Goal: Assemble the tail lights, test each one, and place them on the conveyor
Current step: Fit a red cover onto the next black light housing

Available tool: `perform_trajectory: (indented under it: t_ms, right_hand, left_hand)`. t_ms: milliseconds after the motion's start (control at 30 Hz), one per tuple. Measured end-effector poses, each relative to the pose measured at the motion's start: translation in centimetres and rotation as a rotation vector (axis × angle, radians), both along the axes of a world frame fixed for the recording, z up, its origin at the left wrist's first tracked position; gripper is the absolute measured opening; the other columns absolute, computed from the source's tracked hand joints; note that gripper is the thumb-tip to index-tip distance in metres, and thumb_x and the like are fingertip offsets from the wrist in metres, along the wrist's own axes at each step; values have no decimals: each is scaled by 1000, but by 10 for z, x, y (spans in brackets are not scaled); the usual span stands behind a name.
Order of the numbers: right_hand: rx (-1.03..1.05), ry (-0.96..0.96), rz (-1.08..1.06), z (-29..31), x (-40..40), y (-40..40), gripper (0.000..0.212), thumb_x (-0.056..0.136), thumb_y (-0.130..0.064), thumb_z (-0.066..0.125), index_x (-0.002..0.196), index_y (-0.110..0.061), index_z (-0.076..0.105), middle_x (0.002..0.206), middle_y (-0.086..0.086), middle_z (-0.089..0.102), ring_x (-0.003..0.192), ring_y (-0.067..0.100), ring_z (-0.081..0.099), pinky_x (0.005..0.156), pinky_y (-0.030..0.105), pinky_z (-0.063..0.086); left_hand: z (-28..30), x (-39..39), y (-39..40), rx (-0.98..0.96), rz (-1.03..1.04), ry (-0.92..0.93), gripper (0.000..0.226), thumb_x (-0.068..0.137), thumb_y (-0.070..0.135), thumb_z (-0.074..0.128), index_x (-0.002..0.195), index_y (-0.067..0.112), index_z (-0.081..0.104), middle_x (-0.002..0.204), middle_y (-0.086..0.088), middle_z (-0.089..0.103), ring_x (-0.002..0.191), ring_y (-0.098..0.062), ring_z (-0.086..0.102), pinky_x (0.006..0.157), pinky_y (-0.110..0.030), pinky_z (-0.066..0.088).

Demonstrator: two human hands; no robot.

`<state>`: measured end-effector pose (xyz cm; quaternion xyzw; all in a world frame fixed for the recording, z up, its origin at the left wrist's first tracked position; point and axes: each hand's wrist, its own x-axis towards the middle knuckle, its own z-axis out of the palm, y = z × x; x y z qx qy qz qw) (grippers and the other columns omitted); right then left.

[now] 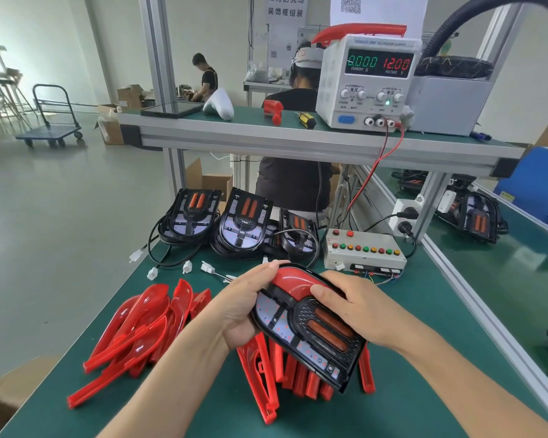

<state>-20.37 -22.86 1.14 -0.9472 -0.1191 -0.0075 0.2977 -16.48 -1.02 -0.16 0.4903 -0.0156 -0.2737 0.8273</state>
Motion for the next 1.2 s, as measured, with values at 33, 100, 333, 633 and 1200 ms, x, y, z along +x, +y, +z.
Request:
perform_trajectory:
  t_ms: [33,100,333,633,1200]
  right_hand:
    - [-4,-1,3,-1,-1,0,46,94,-78,35,103,-39,58,95,-20,69,89,-3,64,85,31,52]
    - [-15,17,2,-3,-3,1,48,94,-77,32,105,-37,57,98,-19,70,91,-2,63,88,33,52]
    - [-114,-28,-5,-4,-3,6,67,89,-82,23,94,-23,54,85,-2,68,81,16,64,82,44,51]
    - [-193,-66,-3,-6,-5,4,69,90,-79,16,111,-24,53,92,-2,70,87,22,65,84,46,50]
    - [-93,-126,-67,-15,-3,5,54,89,-84,18,88,-37,45,78,-10,63,77,13,61,76,40,49]
  left_hand:
    - [0,0,-1,7,17,-9,34,90,25,64,120,12,72,117,-20,72,95,-29,71,93,-47,56]
    - [0,0,-1,26,44,-20,36,85,23,67,119,11,72,114,-21,72,91,-29,71,89,-45,58]
    - [3,-4,-6,30,69,-32,27,98,14,59,121,7,70,116,-26,71,92,-32,70,84,-41,61]
    - [5,-6,-10,-2,77,-40,25,97,12,61,119,6,71,108,-22,73,87,-28,72,75,-36,62]
    - [7,-4,-10,91,90,-145,28,99,27,60,121,12,69,114,-21,73,95,-27,72,84,-38,61]
